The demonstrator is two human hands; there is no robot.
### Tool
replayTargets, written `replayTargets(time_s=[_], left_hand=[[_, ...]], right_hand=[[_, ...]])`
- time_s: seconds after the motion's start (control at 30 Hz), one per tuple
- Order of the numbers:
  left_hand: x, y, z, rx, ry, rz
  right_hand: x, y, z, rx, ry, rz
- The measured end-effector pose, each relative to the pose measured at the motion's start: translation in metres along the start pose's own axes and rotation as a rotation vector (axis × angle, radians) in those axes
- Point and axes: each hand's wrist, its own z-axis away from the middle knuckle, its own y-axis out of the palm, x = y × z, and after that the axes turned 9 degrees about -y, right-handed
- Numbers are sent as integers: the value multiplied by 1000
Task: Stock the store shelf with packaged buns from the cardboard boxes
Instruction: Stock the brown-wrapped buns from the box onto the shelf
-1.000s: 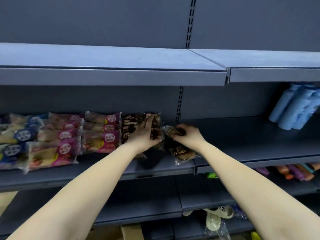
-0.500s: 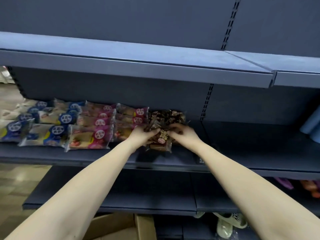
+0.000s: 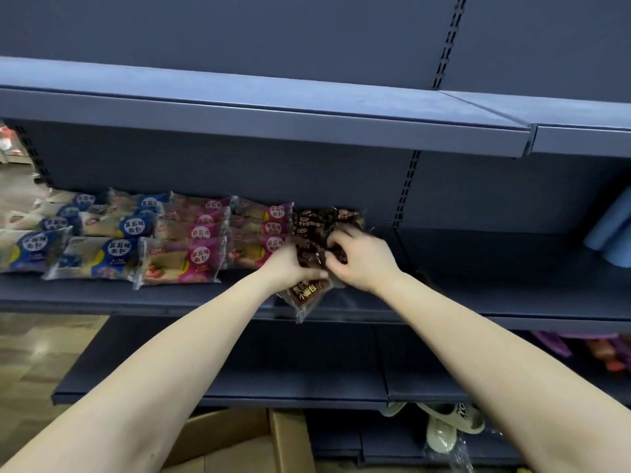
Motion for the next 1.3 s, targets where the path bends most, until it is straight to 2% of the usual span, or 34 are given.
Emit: replayTargets(time_s=[0.07, 0.1, 0.17, 0.2, 0.33, 0.4, 0.53, 0.6, 0.73, 0.83, 0.9, 1.0, 1.07, 1.13, 1.23, 1.3], left_hand=[[-9, 5, 4, 38, 20, -28], [-13, 7, 6, 47, 15, -33], [-17, 11, 11, 89, -1, -75], [-18, 12, 14, 125, -9, -110], [-19, 18, 19, 190, -9, -158], [-21, 20, 15, 191, -19, -117], [-22, 24, 8, 215, -151, 219], [-24, 28, 5, 194, -196, 356], [-29, 42, -1, 234, -194, 434], [-30, 55, -3, 269, -182, 399], [-27, 63, -4, 169, -96, 289], [-15, 70, -6, -225, 126, -155], [-6, 71, -6, -426, 117, -374], [5, 71, -9, -450, 96, -502], [21, 74, -11, -280, 96, -621], [30, 79, -13, -227, 70, -695]], right_hand=[[-3, 2, 4, 213, 24, -170], [-2, 6, 8, 246, 88, -302], [-1, 13, 17, 181, 180, -471], [-3, 15, 21, 153, 190, -476], [-9, 12, 31, 147, 186, -428], [-15, 11, 34, 84, 210, -392], [-35, 8, 42, -98, 323, -319], [-42, 7, 50, -124, 314, -264], [-44, 15, 66, 143, 76, -20], [-46, 27, 71, 230, 38, 84], [-48, 33, 72, 214, 60, 141], [-55, 43, 70, 185, 84, 209], [-57, 47, 65, 215, 149, 250], [-58, 54, 58, 217, 243, 260], [-57, 62, 46, 216, 303, 267], [-57, 68, 38, 253, 264, 272]])
